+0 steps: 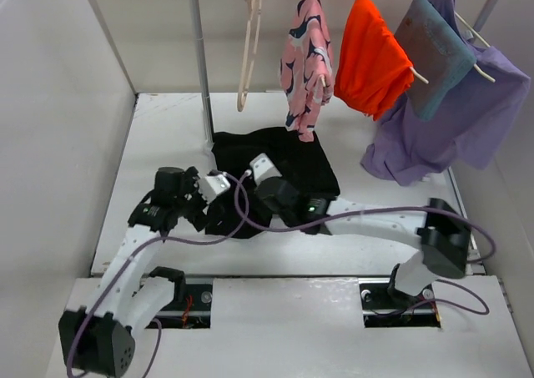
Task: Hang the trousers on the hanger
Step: Flatten out the trousers at the center of the board.
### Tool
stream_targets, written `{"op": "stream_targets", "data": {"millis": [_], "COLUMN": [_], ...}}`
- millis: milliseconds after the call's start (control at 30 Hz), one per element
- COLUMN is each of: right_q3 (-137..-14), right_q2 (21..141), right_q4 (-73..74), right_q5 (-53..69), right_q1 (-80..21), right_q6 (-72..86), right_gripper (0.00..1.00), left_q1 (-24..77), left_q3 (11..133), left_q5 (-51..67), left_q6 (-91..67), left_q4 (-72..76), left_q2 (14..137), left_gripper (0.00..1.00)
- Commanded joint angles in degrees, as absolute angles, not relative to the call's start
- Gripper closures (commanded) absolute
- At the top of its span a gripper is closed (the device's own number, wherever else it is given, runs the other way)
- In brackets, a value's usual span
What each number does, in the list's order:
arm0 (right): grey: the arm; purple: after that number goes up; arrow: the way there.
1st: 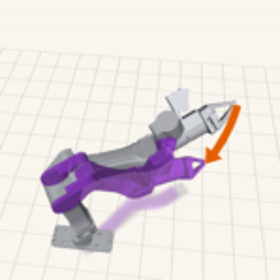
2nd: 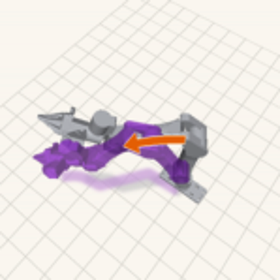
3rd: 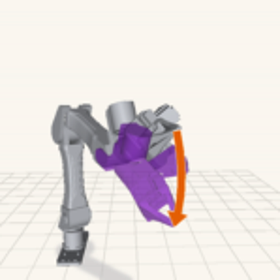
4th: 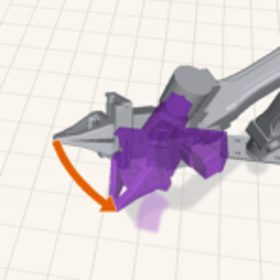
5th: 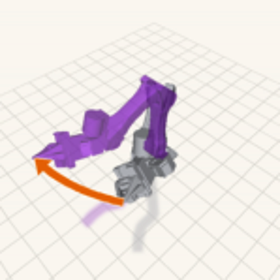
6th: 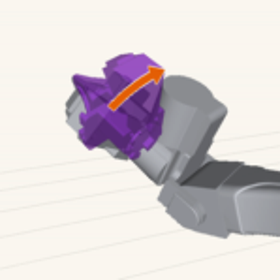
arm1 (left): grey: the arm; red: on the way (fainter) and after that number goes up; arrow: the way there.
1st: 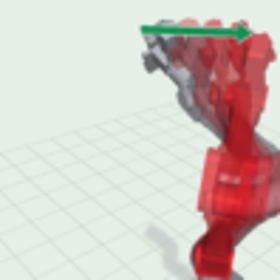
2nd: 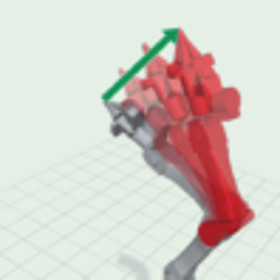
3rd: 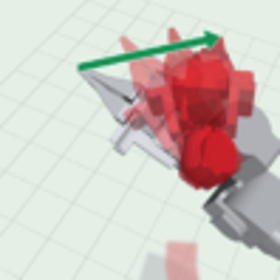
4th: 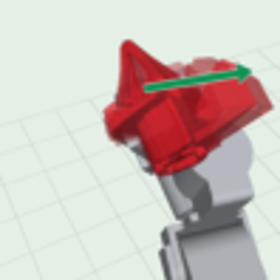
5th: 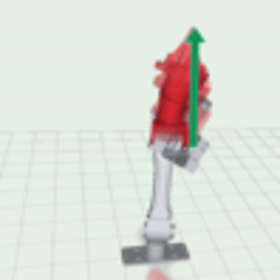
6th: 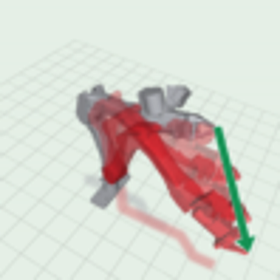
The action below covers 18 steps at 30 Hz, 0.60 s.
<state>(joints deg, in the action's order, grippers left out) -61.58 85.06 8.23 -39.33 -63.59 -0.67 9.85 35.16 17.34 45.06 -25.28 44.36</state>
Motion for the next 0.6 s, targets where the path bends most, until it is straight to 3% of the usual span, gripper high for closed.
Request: {"op": "stream_targets", "data": {"millis": [0, 200, 333, 500, 533, 567], "right_q3": [-67.4, -70.92, -70.93, -69.79, -69.79, -69.79], "right_q2": [95.78, 103.27, 104.94, 106.17, 106.78, 106.79], "right_q4": [15.47, 15.73, 16.87, 13.54, 13.54, 12.84], "right_q5": [-29.3, -28.3, -29.97, -24.97, -24.18, -24.17], "right_q1": [-64.42, -61.8, -59.69, -56.34, -55.73, -55.72], "right_q6": [9.22, 21.25, 26.36, 27.51, 27.51, 26.99], "right_gripper": [0.01, 0.01, 0.08, 0.23, 0.25, 0.37], "left_q1": [15.1, 22.58, 23.2, 23.73, 23.73, 23.73], "left_q3": [38.5, 34.11, 28.77, 23.2, 22.68, 22.68], "left_q5": [22.06, 14.78, 9.85, 9.14, 9.14, 8.36], "left_q6": [46.5, 43.87, 47.19, 50.27, 49.66, 49.66], "left_q4": [-31.03, -21.72, -14.62, -6.95, -5.99, -4.41], "left_q2": [51.66, 58.97, 61.61, 61.08, 61.87, 62.48], "left_gripper": [0.0, 0.0, 0.03, 0.35, 0.53, 0.68]}}
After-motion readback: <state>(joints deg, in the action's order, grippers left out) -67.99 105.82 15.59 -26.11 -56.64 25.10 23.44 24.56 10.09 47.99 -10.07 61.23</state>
